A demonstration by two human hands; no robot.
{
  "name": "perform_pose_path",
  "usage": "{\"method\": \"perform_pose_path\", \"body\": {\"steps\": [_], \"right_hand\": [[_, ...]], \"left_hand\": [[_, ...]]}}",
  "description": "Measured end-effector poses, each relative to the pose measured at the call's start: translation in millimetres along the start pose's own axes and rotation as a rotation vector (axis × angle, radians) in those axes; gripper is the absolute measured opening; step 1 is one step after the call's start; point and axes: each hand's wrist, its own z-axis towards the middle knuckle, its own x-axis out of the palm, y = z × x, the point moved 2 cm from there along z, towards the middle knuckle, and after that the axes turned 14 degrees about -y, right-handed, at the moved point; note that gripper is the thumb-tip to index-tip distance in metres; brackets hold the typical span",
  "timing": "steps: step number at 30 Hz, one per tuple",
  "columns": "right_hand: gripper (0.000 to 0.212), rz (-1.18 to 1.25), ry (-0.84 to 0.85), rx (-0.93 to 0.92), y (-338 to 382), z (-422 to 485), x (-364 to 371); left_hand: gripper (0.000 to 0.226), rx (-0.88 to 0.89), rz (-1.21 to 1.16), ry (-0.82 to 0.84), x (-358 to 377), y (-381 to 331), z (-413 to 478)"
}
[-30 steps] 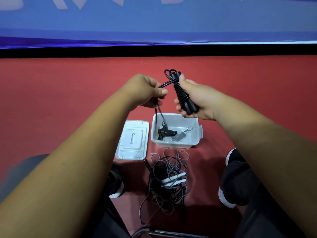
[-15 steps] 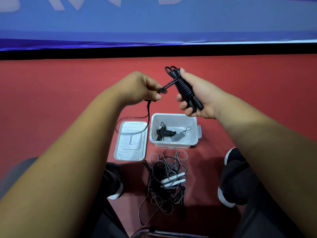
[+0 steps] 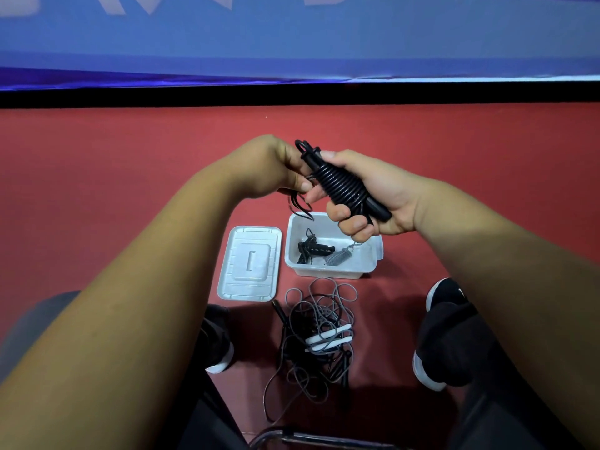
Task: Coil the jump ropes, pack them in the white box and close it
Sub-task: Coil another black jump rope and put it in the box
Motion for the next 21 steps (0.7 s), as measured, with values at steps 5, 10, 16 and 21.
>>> {"method": "perform_pose_path", "body": {"steps": [5, 10, 16, 21], "right_hand": [[0.077, -0.018, 0.125, 0.024, -1, -4, -4], [0.071, -0.103, 0.219, 0.065, -7, -7, -2], [0.057, -0.265, 0.229, 0.131, -17, -1, 3], [0.058, -0.406, 0.094, 0.156, -20, 7, -5]], "left_hand": [[0.034, 0.053, 0.017, 0.081, 5, 0, -4], [0.026, 0.096, 0.104, 0.082, 8, 4, -5], [0.027, 0.132, 0.051, 0.083, 6, 1, 1], [0.021, 0.199, 0.041, 0.064, 6, -6, 1]]}}
